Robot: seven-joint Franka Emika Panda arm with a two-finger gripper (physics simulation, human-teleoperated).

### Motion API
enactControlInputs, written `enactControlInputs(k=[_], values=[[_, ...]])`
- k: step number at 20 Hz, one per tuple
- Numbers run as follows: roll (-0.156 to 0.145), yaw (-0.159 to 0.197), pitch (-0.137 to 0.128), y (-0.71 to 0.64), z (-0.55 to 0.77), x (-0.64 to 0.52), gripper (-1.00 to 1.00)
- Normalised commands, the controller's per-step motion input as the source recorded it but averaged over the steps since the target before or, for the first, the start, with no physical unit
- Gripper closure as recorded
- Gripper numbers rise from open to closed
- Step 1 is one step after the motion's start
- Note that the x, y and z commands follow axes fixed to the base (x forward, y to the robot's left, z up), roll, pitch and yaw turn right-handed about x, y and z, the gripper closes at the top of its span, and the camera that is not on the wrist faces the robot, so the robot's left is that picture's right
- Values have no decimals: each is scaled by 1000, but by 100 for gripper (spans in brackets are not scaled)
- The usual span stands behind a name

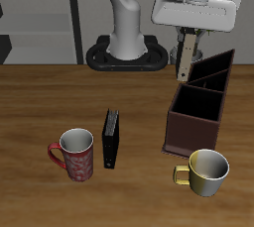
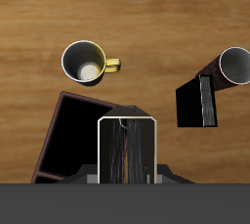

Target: Place the yellow book into the left desk caddy's right compartment

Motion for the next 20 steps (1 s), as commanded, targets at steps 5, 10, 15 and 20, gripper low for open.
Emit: enactControlInputs(k=[5,10,15,20], values=[[26,1,6,279,-44,109,100],[28,-1,41,272,-169,184,100],[26,4,17,213,-132,36,100],[45,18,33,144,-321,-116,100]])
